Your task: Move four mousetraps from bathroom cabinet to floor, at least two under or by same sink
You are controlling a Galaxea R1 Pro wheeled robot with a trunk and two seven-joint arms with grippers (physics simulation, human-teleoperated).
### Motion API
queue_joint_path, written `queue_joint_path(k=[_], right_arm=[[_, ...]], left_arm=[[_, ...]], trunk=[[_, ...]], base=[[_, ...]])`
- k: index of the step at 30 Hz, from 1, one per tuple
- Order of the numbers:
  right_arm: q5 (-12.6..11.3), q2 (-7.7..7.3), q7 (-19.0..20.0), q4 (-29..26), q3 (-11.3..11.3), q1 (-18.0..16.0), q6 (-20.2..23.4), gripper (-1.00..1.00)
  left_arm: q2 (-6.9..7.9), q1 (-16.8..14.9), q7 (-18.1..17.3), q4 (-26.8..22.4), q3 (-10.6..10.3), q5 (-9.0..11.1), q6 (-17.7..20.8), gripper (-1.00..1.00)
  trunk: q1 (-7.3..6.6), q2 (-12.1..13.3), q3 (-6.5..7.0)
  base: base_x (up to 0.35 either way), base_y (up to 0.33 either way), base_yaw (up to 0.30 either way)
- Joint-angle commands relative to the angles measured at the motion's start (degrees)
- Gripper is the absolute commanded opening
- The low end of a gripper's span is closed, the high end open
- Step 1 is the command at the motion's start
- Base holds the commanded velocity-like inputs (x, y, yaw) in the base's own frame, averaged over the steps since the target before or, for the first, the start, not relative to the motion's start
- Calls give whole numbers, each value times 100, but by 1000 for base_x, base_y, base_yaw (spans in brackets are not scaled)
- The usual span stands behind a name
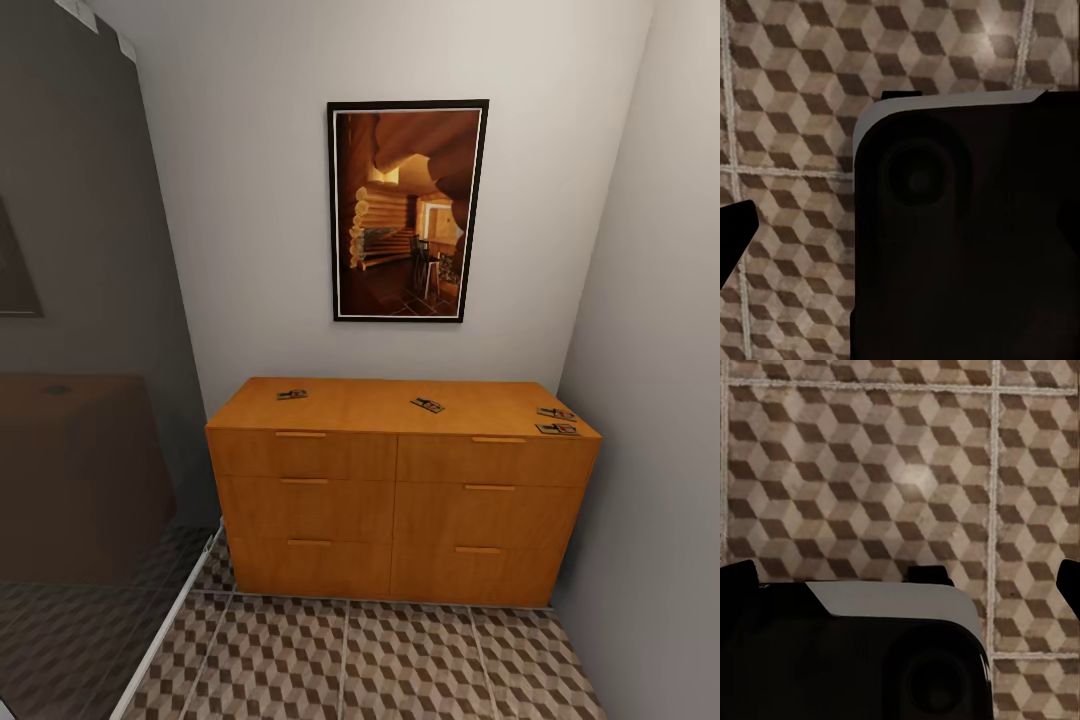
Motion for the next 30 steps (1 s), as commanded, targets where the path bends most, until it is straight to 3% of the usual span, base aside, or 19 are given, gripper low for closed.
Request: queue_joint_path(k=[1, 5, 8, 12, 14, 15, 20, 21, 23, 24, 26, 30], right_arm=[[5, 2, -21, 4, 3, -3, -68, 100], [22, 3, -26, -9, 10, -3, -316, 100], [34, -4, -27, -85, 12, -3, -439, 100], [47, -34, -60, -918, 14, -3, -417, 100], [53, -47, -73, -1573, 14, -3, -120, 100], [56, -54, -78, -2073, 14, -3, 183, 100], [67, -69, -82, -3339, 14, -3, 1147, 100], [98, -94, -82, -3858, 14, -3, 1567, 100], [150, -124, -81, -4399, 12, -3, 1976, 100], [215, -144, -81, -4951, 10, -3, 2366, 100], [316, -162, -84, -5767, 7, -3, 2926, 100], [416, -175, -87, -7017, 6, -3, 3779, 100]], left_arm=[[-6, -4, 13, 5, 4, -4, -33, 100], [-19, -4, 15, -186, 14, -17, -37, 100], [-18, -4, 16, -611, 12, -24, -34, 100], [-4, -4, 54, -1877, 28, -28, 16, 100], [-2, -4, 67, -2709, 32, -27, 272, 100], [-1, -4, 71, -3277, 35, -26, 600, 100], [1, -4, 65, -4609, 40, -26, 1810, 100], [1, -4, 57, -5089, 41, -26, 2315, 100], [-2, -5, 54, -5538, 41, -26, 2744, 100], [-4, -8, 53, -5940, 41, -26, 3070, 100], [-6, -13, 60, -6452, 40, -25, 3378, 100], [-2, -28, 66, -7038, 41, -31, 3634, 100]], trunk=[[0, -3, -5], [0, -3, -5], [0, -3, -5], [0, -3, -5], [0, -3, -5], [0, -3, -5], [0, -3, -5], [0, -3, -5], [0, -3, -5], [0, -3, -5], [0, -3, -5], [0, -3, -5]], base=[[0, 0, 0], [0, 0, 0], [0, 0, 0], [0, 0, 0], [0, 0, 0], [0, 0, 0], [0, 0, 0], [0, 0, 0], [0, 0, 0], [0, 0, 0], [0, 0, 0], [0, 0, 0]])
